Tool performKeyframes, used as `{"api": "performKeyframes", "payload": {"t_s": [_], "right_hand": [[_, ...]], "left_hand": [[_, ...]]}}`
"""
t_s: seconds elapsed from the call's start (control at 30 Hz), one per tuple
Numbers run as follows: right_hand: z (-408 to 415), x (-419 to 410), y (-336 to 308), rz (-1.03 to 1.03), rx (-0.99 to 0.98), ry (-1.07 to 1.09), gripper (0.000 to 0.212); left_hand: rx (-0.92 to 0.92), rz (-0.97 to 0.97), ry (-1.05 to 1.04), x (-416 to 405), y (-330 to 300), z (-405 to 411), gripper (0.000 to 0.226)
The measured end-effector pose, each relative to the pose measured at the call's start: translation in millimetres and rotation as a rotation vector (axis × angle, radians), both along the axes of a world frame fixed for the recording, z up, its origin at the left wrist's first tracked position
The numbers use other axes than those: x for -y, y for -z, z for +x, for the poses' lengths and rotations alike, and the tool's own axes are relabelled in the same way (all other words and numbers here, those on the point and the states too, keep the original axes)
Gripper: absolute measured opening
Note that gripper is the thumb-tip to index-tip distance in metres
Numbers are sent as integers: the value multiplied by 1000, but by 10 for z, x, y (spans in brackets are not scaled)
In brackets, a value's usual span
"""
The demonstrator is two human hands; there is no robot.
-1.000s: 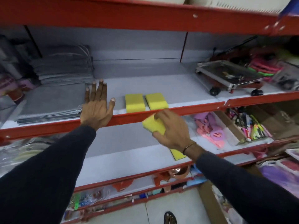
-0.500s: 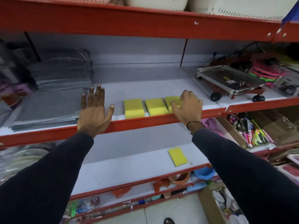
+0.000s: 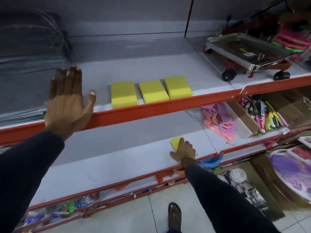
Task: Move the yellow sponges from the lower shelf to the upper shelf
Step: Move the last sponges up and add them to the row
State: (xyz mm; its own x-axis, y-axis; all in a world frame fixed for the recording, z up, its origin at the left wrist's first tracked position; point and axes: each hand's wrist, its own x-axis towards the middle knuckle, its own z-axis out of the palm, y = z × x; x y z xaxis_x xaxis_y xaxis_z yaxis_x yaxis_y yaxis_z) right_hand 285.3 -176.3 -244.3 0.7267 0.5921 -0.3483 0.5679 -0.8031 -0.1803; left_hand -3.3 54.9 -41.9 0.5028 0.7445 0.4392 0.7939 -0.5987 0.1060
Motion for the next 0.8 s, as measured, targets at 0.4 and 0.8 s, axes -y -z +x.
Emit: {"api": "performKeyframes", "payload": {"t_s": [0.4, 0.8], "right_hand": [[-106, 390, -954, 271, 241, -398, 61], [570, 122, -2603, 873, 420, -191, 46]], "left_hand": [[5, 5, 10, 100, -73, -23, 82], [2, -26, 25, 113, -95, -31, 82]]}}
